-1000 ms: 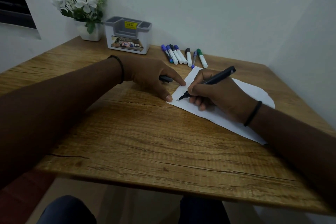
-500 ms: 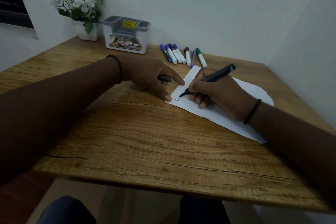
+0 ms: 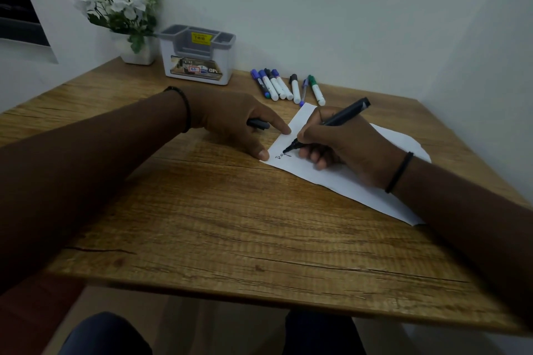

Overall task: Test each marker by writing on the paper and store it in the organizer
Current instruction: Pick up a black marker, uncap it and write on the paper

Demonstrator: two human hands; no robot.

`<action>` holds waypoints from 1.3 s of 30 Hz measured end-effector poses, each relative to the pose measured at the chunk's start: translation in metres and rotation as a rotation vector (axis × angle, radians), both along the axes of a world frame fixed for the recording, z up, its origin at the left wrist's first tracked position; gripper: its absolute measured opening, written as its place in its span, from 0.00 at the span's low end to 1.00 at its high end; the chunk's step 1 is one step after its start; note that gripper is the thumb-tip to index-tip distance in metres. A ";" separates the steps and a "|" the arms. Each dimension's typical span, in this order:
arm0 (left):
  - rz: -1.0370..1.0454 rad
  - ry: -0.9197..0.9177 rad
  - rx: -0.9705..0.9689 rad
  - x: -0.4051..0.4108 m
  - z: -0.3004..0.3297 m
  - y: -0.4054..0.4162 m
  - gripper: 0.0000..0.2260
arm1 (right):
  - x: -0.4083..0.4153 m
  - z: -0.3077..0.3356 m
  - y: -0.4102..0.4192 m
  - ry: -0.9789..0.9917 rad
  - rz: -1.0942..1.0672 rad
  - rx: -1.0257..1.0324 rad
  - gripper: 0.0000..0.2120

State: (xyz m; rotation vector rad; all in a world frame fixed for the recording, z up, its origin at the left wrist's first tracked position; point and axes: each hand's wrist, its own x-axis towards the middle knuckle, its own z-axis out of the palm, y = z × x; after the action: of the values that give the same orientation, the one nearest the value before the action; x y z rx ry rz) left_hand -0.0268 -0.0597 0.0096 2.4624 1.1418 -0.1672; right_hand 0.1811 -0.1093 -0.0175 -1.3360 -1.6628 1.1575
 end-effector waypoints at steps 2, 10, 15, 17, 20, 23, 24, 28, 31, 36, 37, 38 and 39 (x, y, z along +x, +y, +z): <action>-0.008 -0.008 -0.004 0.000 0.001 -0.001 0.29 | 0.000 0.000 0.000 0.007 -0.007 -0.006 0.08; 0.008 -0.010 0.005 0.000 -0.001 0.002 0.30 | 0.000 -0.001 0.002 0.014 -0.025 0.000 0.03; 0.006 -0.005 0.003 0.002 0.000 0.000 0.29 | 0.000 0.000 0.004 0.006 -0.025 -0.011 0.07; 0.010 0.003 0.014 0.002 0.002 -0.002 0.29 | 0.002 0.000 0.004 0.013 -0.034 -0.012 0.09; 0.000 0.016 -0.010 0.003 0.005 -0.007 0.29 | 0.004 0.000 0.007 0.052 -0.048 -0.046 0.07; 0.004 0.026 0.003 0.004 0.006 -0.008 0.29 | 0.007 0.000 0.010 0.091 -0.056 -0.055 0.05; 0.006 0.025 0.009 0.005 0.007 -0.007 0.29 | 0.008 0.000 0.010 0.085 -0.050 -0.047 0.05; 0.015 0.033 -0.023 0.004 0.006 -0.007 0.30 | 0.007 0.000 0.010 0.036 -0.017 -0.001 0.06; 0.025 0.035 0.000 0.005 0.010 -0.013 0.29 | 0.008 0.000 0.010 0.061 -0.023 0.004 0.07; 0.027 0.041 0.001 0.004 0.012 -0.016 0.29 | 0.007 -0.001 0.010 0.036 -0.032 0.005 0.03; 0.025 0.043 0.000 0.004 0.012 -0.016 0.29 | 0.006 -0.001 0.010 0.018 -0.033 0.008 0.04; 0.025 0.037 -0.003 0.004 0.011 -0.016 0.28 | 0.006 -0.001 0.010 0.005 -0.037 0.010 0.05; 0.027 0.032 -0.005 0.004 0.011 -0.017 0.28 | 0.006 -0.001 0.010 0.003 -0.040 0.011 0.06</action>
State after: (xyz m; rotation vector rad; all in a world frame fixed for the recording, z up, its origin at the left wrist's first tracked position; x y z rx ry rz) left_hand -0.0229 -0.0764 0.0210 2.4469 1.1861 -0.2020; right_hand 0.1867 -0.0991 -0.0186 -1.3535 -1.6305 1.1252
